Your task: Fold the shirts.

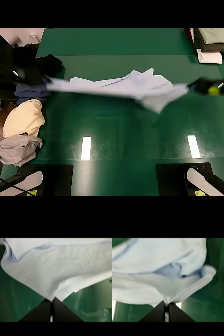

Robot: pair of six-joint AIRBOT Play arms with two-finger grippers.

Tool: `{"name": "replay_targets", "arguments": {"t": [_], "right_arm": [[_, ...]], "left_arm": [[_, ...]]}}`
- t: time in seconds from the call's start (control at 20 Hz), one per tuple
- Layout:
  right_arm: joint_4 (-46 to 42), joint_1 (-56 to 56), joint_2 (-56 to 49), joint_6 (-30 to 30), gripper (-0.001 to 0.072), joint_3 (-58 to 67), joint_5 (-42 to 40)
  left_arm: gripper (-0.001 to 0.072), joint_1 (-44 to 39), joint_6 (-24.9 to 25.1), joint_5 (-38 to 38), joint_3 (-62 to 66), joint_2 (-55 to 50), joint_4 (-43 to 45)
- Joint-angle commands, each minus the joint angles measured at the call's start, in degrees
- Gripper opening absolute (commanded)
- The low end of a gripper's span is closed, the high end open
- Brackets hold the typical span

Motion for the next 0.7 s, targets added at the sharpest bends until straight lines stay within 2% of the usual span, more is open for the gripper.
{"name": "replay_targets", "arguments": {"t": [0.0,0.15,0.2,0.4,0.55,0.65], "right_arm": [[2.32,0.22,5.92,0.63,0.0018,17.46,-2.51],[1.81,0.20,9.33,0.72,0.0018,31.41,-2.75],[1.77,0.20,10.29,0.79,0.0018,35.63,-2.73],[-2.82,-2.38,13.57,4.70,0.0018,47.95,-2.38],[-10.27,-7.45,14.19,8.04,0.0016,54.73,1.46],[-11.67,-10.78,12.96,8.55,0.0015,57.55,5.77]], "left_arm": [[0.0022,0.04,-2.03,-1.51,23.47,1.90,-0.63],[0.0023,0.04,-2.93,-0.61,42.73,3.72,-1.09],[0.0022,0.04,-3.08,1.09,45.57,5.49,-1.84],[0.0022,0.04,-3.04,8.48,45.51,15.63,-3.06],[0.0022,0.04,-2.86,9.84,45.51,19.71,-2.97],[0.0021,0.04,-3.34,8.46,45.27,19.47,-1.11]]}}
